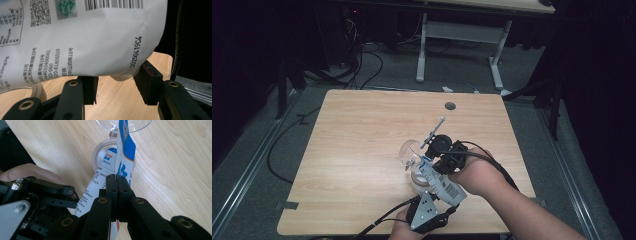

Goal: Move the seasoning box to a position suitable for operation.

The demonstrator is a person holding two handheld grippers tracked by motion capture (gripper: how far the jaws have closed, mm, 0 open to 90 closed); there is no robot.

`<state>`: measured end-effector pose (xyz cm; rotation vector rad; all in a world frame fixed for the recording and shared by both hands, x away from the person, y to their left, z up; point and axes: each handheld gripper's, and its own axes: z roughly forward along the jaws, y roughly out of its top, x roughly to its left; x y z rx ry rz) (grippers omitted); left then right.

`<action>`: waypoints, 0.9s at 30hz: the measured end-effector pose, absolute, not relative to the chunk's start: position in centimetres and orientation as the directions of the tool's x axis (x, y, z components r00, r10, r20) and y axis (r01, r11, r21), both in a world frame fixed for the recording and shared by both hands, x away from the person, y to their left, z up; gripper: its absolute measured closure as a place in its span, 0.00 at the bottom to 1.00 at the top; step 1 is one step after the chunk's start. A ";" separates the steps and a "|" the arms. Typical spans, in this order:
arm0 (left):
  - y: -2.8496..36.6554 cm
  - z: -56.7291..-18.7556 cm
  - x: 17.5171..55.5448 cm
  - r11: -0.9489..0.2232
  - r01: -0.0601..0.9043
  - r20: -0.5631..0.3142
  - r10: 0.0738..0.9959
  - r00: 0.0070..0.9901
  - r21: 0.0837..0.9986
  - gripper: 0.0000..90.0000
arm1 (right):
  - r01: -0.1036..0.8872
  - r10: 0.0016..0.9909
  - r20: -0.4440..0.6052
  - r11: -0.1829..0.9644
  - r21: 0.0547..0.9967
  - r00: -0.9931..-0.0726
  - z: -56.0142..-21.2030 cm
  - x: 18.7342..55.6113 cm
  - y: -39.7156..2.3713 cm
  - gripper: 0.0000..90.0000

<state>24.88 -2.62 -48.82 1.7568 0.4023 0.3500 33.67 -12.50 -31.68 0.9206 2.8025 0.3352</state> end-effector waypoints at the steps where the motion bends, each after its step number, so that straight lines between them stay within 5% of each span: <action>1: -2.5 -48.9 24.9 -0.203 0.080 0.020 0.449 0.893 0.976 0.62 | 0.559 0.598 -0.094 0.786 0.265 -0.796 -31.7 33.7 -12.5 1.00; 27: -2.5 -50.1 25.4 -0.236 0.099 0.020 0.453 0.891 0.967 0.62 | 0.571 0.607 -0.079 0.779 0.261 -0.791 -32.0 33.4 -12.9 1.00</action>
